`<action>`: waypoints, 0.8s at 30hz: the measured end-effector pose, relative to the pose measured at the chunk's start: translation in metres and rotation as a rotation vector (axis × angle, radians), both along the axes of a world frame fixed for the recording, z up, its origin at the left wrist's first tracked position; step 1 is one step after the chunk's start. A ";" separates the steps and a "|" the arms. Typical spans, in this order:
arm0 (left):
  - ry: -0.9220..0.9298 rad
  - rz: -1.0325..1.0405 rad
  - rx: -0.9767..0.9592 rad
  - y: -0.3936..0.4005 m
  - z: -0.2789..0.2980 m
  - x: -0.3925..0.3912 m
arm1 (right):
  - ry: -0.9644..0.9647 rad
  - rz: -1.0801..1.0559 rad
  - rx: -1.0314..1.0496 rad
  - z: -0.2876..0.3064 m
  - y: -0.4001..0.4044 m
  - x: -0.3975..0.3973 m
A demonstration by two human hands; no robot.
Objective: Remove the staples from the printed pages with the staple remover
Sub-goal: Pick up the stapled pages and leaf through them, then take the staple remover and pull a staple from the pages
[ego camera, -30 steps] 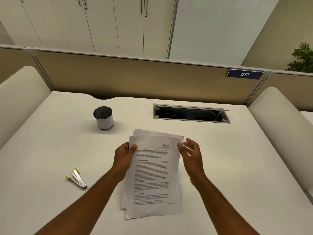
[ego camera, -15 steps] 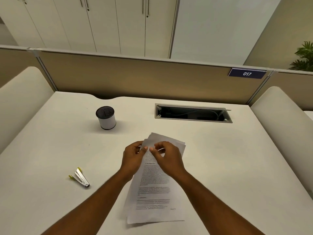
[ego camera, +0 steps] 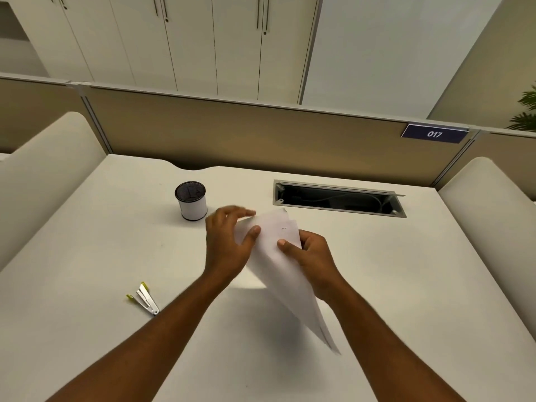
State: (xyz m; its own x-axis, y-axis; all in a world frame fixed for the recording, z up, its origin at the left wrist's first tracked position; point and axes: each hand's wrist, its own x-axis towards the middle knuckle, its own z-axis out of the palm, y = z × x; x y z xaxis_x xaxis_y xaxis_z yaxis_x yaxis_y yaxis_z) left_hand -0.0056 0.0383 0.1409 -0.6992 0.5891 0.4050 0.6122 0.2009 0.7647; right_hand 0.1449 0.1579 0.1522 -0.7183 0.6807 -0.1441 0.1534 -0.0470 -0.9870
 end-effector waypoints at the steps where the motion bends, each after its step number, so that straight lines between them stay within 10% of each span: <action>1: 0.053 -0.037 -0.024 0.000 0.010 -0.005 | 0.036 0.054 -0.082 0.006 0.002 0.004; 10: -0.146 -0.264 -0.242 -0.003 0.054 -0.028 | 0.058 0.137 -0.249 0.024 0.020 0.019; 24: -0.785 -0.280 -0.544 -0.030 -0.089 -0.001 | -0.591 0.284 0.307 -0.103 0.014 0.033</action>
State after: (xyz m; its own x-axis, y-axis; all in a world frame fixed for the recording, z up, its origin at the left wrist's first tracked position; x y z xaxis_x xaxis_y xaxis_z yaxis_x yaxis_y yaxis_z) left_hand -0.0066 0.0085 0.0517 -0.4610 0.7417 -0.4872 0.0514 0.5704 0.8197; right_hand 0.1783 0.1719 0.0487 -0.7346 0.5512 -0.3957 0.6307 0.3397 -0.6977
